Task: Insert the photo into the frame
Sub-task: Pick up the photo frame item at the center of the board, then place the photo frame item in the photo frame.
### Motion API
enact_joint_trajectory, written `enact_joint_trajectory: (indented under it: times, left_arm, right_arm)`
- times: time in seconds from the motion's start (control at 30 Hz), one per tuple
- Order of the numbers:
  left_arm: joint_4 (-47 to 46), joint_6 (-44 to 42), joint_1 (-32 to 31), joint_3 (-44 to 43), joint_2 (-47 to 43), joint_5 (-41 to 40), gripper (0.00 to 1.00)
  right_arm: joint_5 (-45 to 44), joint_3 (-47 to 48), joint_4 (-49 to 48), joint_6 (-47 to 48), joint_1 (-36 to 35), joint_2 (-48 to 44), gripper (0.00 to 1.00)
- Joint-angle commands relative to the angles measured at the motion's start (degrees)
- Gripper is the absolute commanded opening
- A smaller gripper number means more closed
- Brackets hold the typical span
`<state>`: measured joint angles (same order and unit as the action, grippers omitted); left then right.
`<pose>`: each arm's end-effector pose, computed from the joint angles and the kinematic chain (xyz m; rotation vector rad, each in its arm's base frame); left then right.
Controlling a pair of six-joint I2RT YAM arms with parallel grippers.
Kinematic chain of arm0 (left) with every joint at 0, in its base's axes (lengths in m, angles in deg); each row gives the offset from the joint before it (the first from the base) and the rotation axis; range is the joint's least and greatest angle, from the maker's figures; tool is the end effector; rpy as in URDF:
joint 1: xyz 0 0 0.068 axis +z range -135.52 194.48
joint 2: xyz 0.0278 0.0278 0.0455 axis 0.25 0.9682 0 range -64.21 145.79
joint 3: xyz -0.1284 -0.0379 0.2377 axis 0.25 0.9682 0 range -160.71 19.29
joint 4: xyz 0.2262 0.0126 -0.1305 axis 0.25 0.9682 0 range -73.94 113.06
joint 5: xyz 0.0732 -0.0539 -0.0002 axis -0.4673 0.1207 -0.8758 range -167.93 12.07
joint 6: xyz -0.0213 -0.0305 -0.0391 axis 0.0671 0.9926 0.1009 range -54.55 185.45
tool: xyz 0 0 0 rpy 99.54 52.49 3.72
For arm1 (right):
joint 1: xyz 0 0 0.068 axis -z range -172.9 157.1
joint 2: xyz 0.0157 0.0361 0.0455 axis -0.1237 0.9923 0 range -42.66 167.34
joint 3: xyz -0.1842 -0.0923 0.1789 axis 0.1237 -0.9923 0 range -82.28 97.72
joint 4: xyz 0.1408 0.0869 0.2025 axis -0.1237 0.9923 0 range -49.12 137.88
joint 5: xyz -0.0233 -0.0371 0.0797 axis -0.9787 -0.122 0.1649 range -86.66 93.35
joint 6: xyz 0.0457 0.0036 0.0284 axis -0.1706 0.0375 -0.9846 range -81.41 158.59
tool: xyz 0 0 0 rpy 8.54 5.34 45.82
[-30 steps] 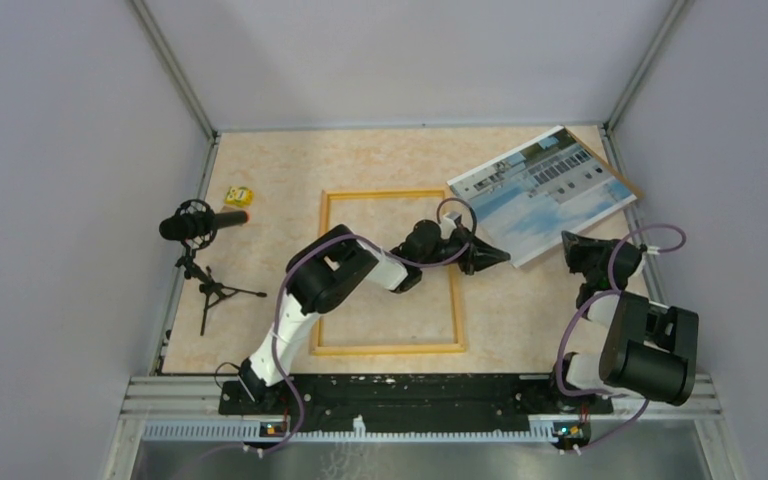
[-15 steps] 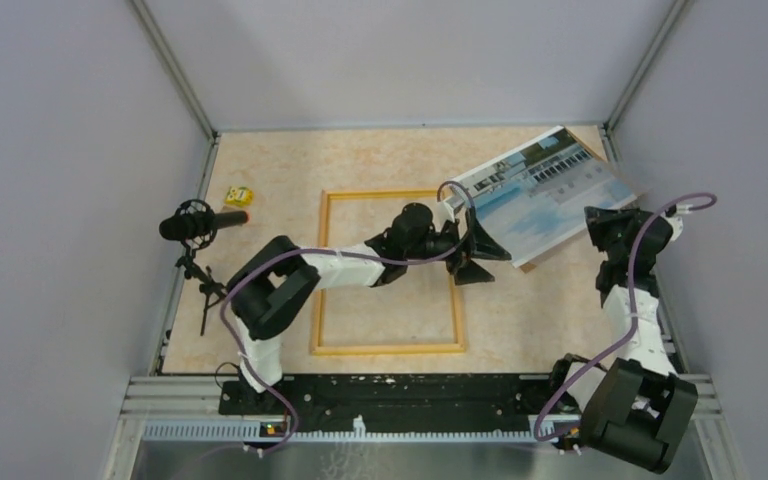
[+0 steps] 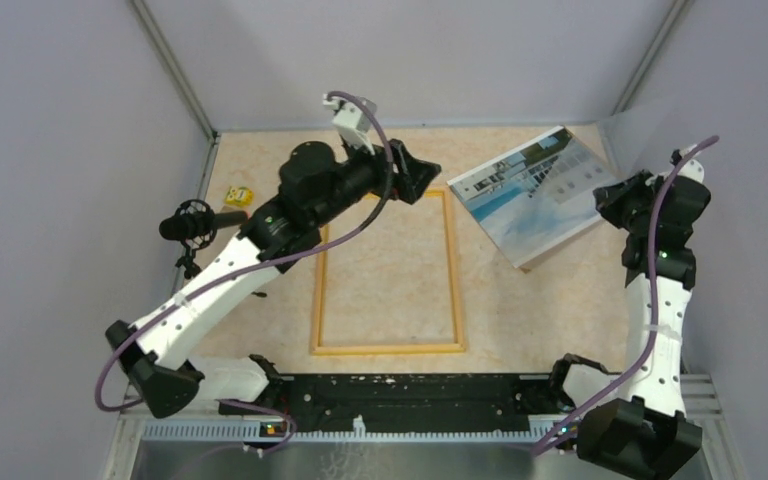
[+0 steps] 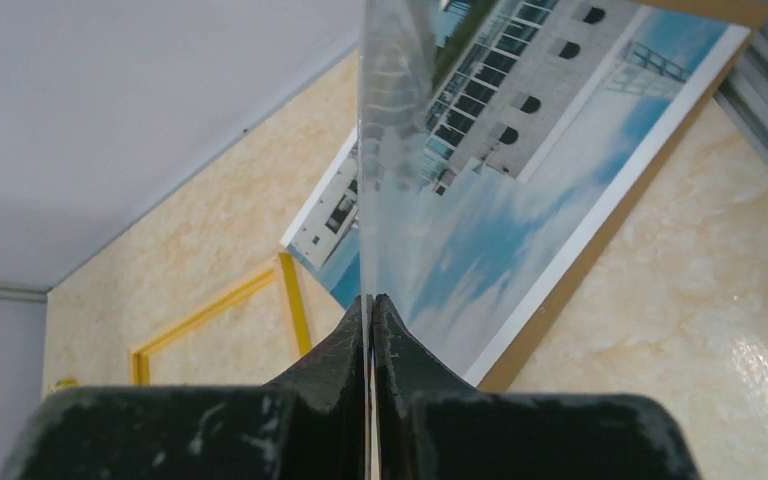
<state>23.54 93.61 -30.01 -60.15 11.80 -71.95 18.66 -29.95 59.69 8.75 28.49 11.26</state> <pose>0.2159 -0.2173 0.4365 0.3323 1.7174 -1.0380 0.2015 -0.0688 0.3423 0.6687 1.8102 0.3561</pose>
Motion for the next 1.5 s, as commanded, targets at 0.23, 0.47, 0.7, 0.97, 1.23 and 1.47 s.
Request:
enact_joint_trajectory:
  times: [0.23, 0.47, 0.7, 0.97, 1.23, 1.47]
  left_arm:
    - [-7.9, -24.9, -0.2, 11.7, -15.3, -20.7, 0.99]
    - [-13.1, -23.8, -0.4, 18.4, -25.2, -27.0, 0.99]
    - [-16.0, -25.6, -0.3, 21.1, -29.7, -34.6, 0.99]
    - [-15.0, -25.7, -0.2, 20.3, -27.7, -33.4, 0.99]
    - [-14.5, -25.3, -0.3, 19.9, -26.3, -32.7, 0.99]
    - [-13.1, -24.2, -0.3, 19.1, -24.0, -31.2, 0.99]
  right_arm:
    - [0.6, 21.1, 10.7, 0.5, -23.7, 5.7, 0.00]
    - [2.5, 26.1, -0.2, -11.7, -43.7, 15.4, 0.00]
    - [7.9, 20.1, -24.2, -26.5, -52.1, 24.1, 0.00]
    - [5.6, 4.8, -46.3, -37.1, -52.7, 32.3, 0.00]
    - [3.3, -10.1, -69.9, -45.6, -52.7, 41.9, 0.00]
    - [7.1, -16.1, -77.3, -47.1, -52.0, 47.2, 0.00]
